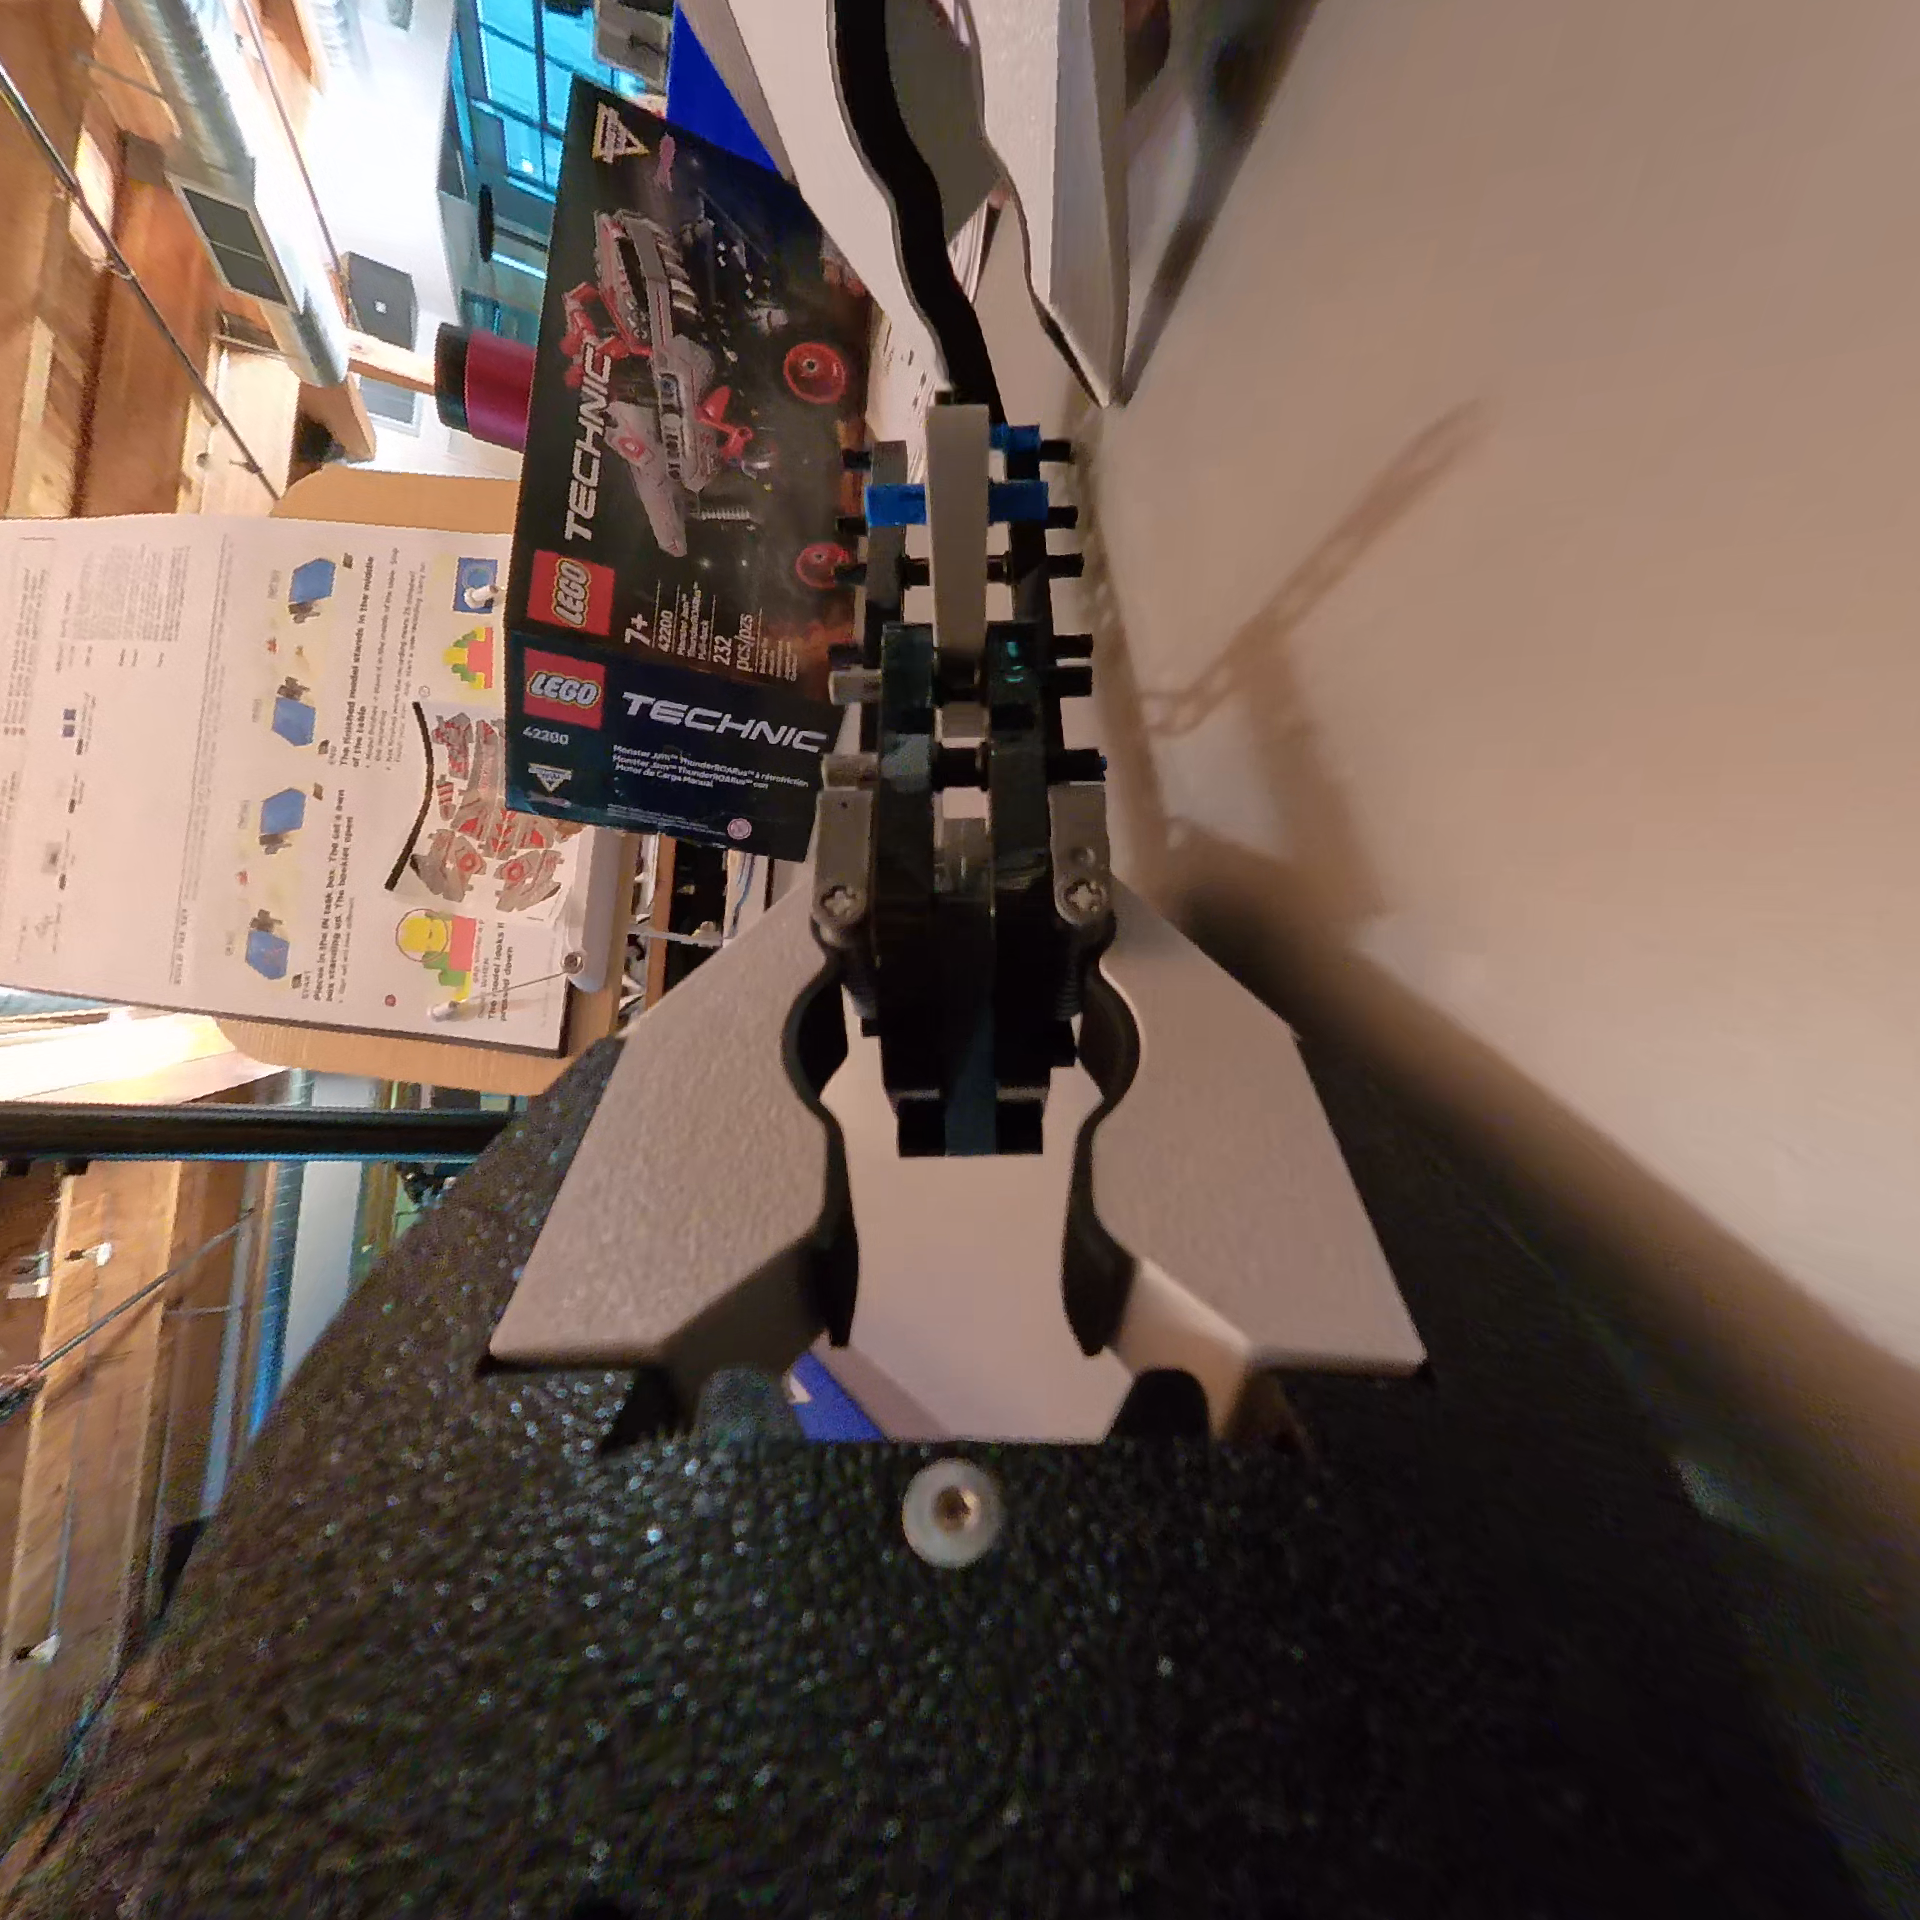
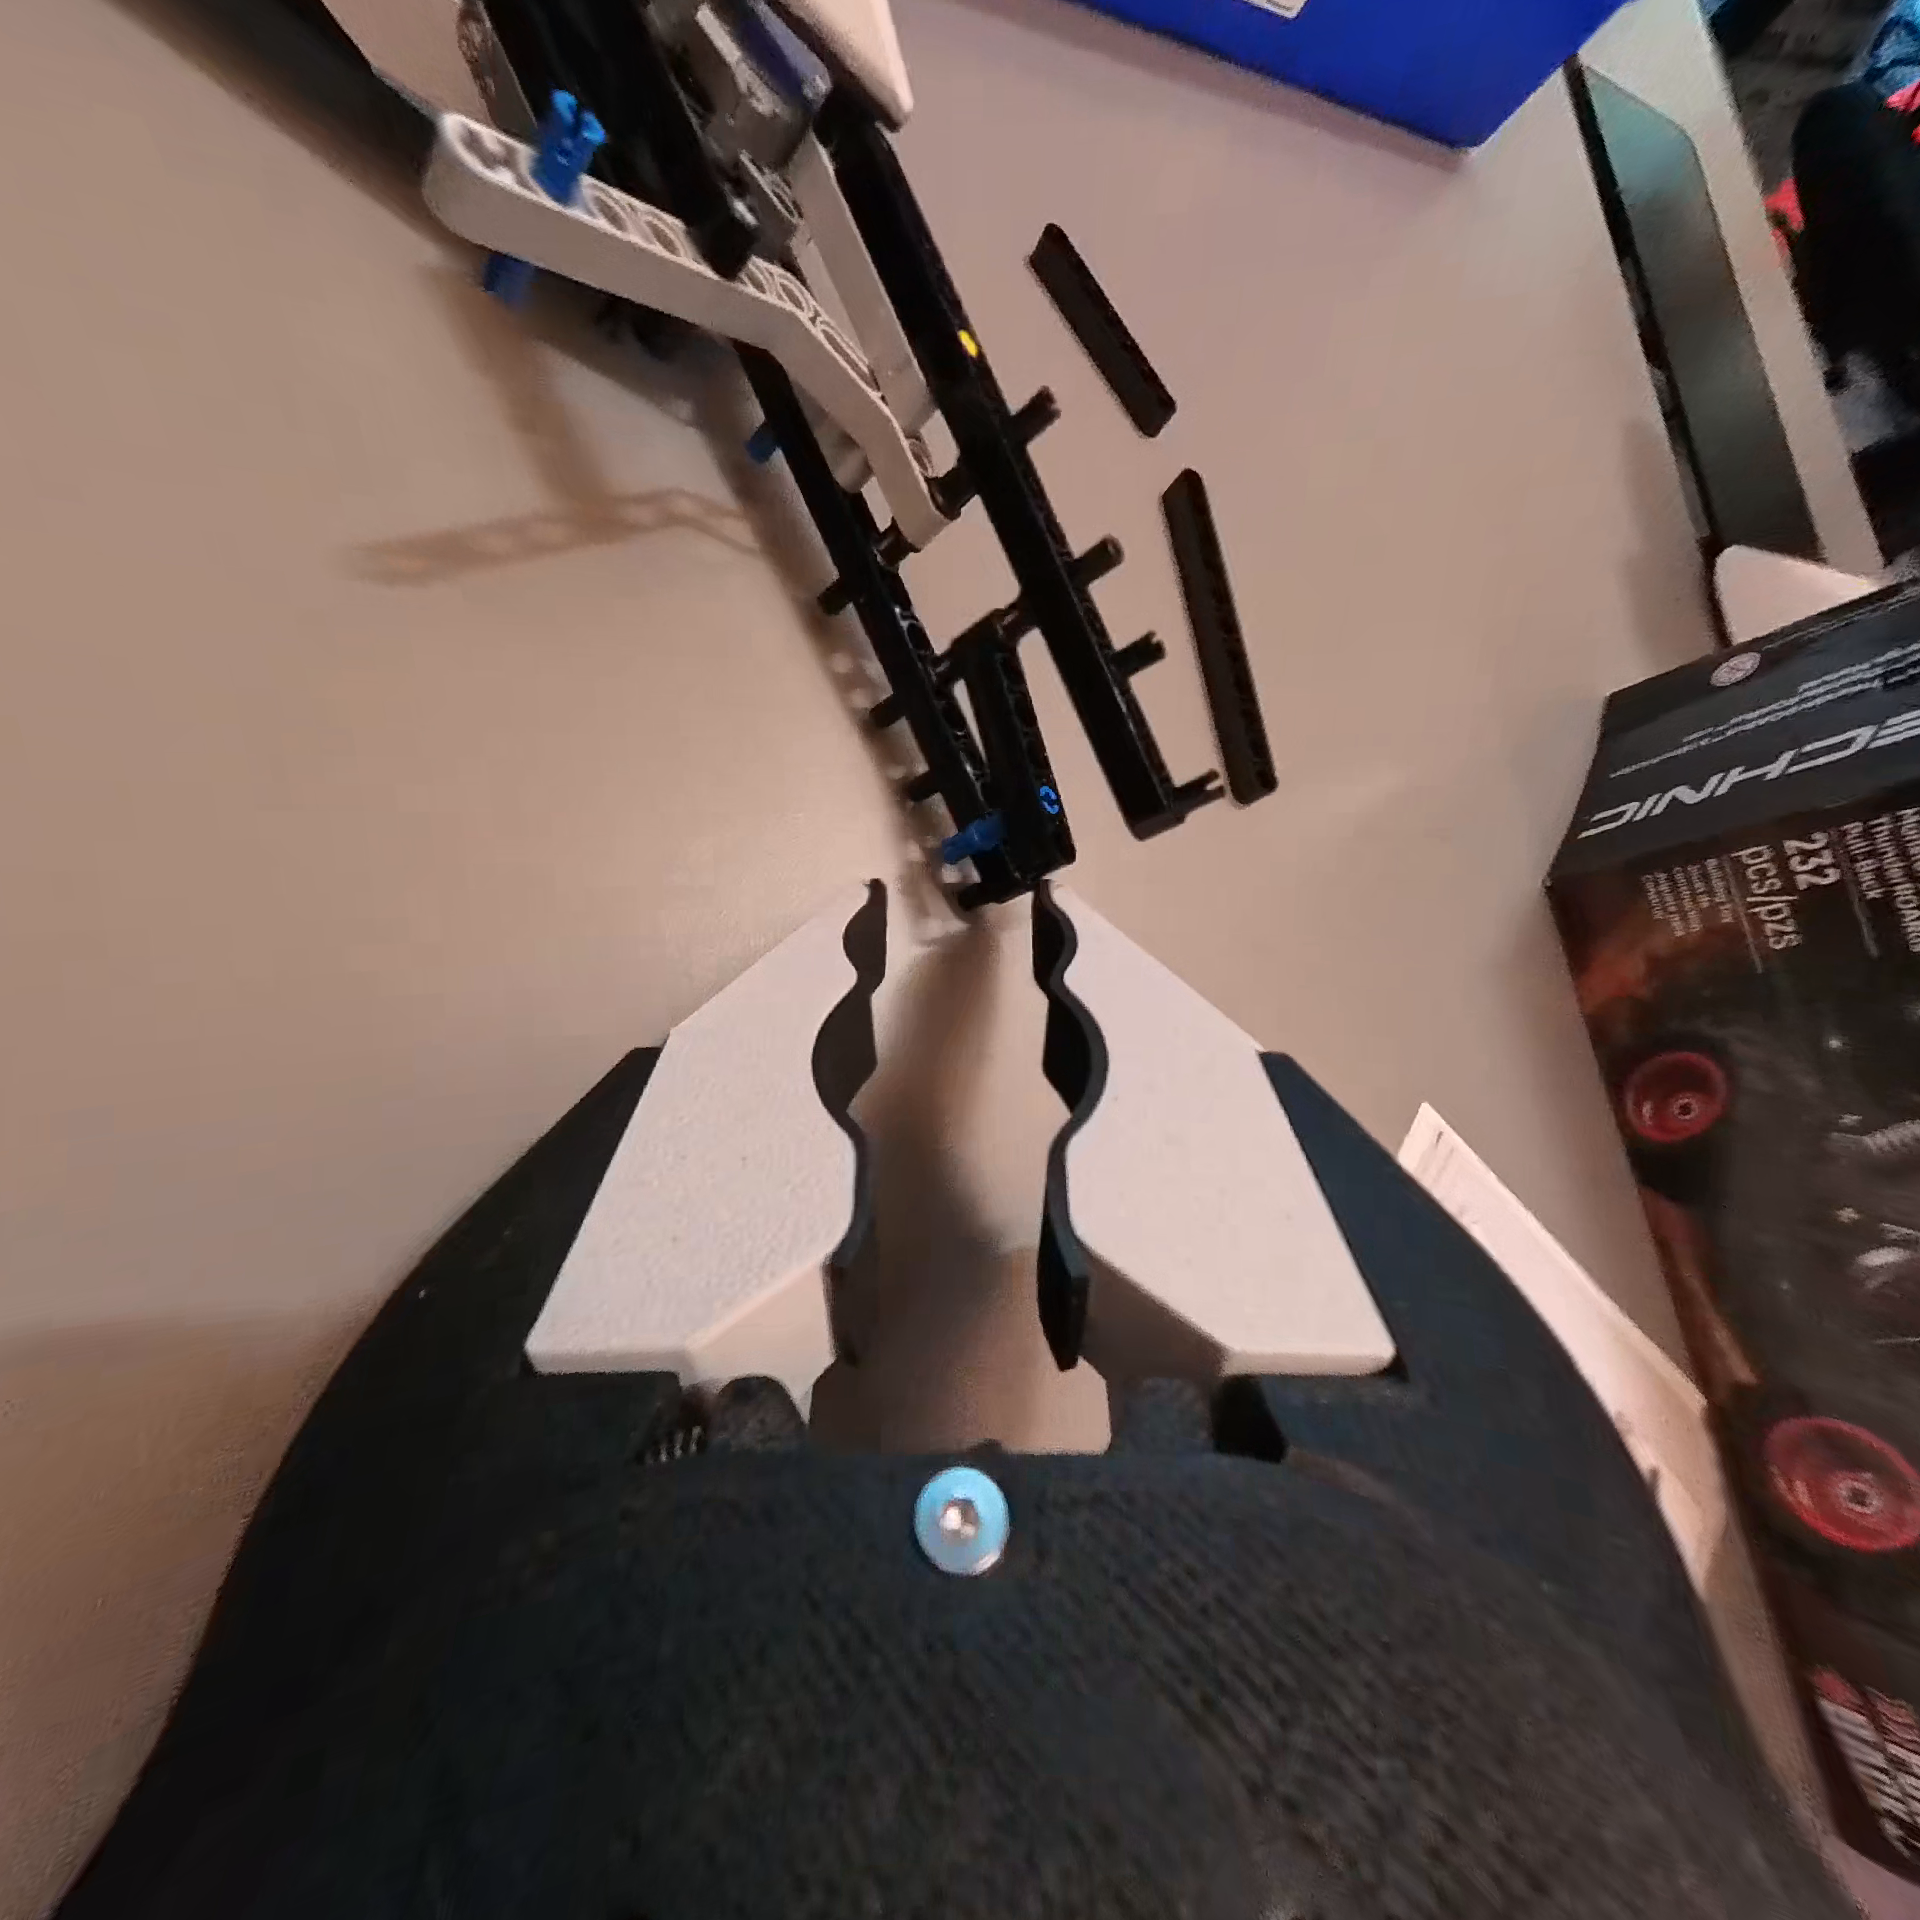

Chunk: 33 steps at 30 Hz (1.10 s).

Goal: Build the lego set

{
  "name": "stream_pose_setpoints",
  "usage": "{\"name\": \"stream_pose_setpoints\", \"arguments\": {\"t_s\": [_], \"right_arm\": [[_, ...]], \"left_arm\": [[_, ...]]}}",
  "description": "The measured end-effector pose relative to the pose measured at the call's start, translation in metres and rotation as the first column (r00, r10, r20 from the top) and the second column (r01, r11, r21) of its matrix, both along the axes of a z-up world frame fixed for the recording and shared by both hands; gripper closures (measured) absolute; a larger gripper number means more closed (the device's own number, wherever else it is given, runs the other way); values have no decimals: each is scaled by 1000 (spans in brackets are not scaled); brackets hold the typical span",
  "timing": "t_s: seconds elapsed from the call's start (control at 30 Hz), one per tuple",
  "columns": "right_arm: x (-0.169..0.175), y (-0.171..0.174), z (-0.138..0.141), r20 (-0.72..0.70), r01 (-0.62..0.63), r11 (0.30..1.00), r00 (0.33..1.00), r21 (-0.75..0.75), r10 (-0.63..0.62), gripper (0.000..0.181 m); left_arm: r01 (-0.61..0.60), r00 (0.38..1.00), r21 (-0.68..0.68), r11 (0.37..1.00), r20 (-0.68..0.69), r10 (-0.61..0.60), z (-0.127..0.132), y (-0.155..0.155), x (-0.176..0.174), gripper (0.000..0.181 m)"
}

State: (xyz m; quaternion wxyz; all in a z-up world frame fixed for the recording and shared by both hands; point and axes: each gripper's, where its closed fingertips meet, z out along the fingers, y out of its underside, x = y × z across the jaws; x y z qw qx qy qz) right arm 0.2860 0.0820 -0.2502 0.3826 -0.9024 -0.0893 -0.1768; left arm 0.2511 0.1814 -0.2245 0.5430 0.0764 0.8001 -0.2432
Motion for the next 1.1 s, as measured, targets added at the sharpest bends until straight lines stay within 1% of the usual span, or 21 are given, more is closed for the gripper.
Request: {"name": "stream_pose_setpoints", "arguments": {"t_s": [0.07, 0.13, 0.2, 0.23, 0.27, 0.3, 0.33, 0.4, 0.43, 0.47, 0.5, 0.6, 0.63, 0.7, 0.83, 0.9, 0.97, 1.1], "right_arm": [[-6, 5, 7, 11, -25, 999, 1000, 41, 24, 162], [-12, 12, 17, 11, -26, 994, 1000, 106, 25, 160], [-16, 19, 18, 20, -37, 991, 999, 125, 35, 155], [-15, 19, 15, 31, -31, 994, 999, 109, 27, 153], [-7, 15, 12, 65, 5, 997, 998, 78, -10, 155], [0, 11, 15, 95, 29, 997, 995, 72, -36, 157], [3, 9, 22, 89, 39, 994, 995, 105, -48, 152], [8, 8, 28, -13, 86, 979, 996, 183, -86, 144], [9, 7, 24, -72, 109, 976, 993, 186, -98, 139], [10, 7, 20, -97, 120, 977, 990, 174, -104, 134], [9, 7, 18, -89, 106, 980, 992, 170, -92, 133], [0, 15, 19, -61, 65, 982, 997, 177, -55, 138], [-3, 17, 18, -53, 55, 984, 998, 168, -47, 135], [-7, 20, 21, -17, 28, 986, 1000, 165, -25, 143], [-19, 25, 24, -80, 13, 978, 997, 208, 4, 142], [-21, 25, 25, -74, 31, 975, 997, 219, -15, 142], [-26, 25, 25, -72, 34, 973, 997, 227, -18, 138], [-56, 29, 35, -145, -2, 951, 988, 308, 49, 140]], "left_arm": [[-44, 999, 25, 999, 28, 43, 1, 5, 5, 141], [-54, 997, 54, 997, 61, 50, 2, 6, 6, 142], [-46, 997, 59, 997, 71, 42, 3, 5, 5, 142], [-44, 996, 71, 996, 83, 38, 4, 5, 5, 142], [-40, 994, 91, 995, 106, 30, 5, 4, 4, 142], [-41, 992, 110, 993, 126, 27, 6, 4, 4, 142], [-44, 990, 124, 991, 141, 26, 6, 3, 4, 142], [-54, 984, 152, 987, 174, 27, 8, 3, 4, 142], [-60, 981, 171, 984, 194, 26, 9, 2, 4, 142], [-64, 977, 187, 980, 211, 24, 9, 1, 4, 142], [-68, 975, 198, 978, 222, 23, 9, 0, 4, 142], [-84, 965, 231, 969, 261, 22, 11, -2, 4, 142], [-94, 962, 244, 965, 273, 25, 11, -2, 5, 142], [-113, 960, 247, 962, 279, 41, 11, 0, 6, 142], [-142, 955, 252, 957, 288, 66, 11, 2, 7, 142], [-148, 956, 244, 959, 284, 76, 11, -1, 5, 142], [-147, 955, 234, 961, 287, 76, 13, -5, 2, 142], [-127, 954, 231, 965, 295, 55, 13, -18, 0, 142]]}}
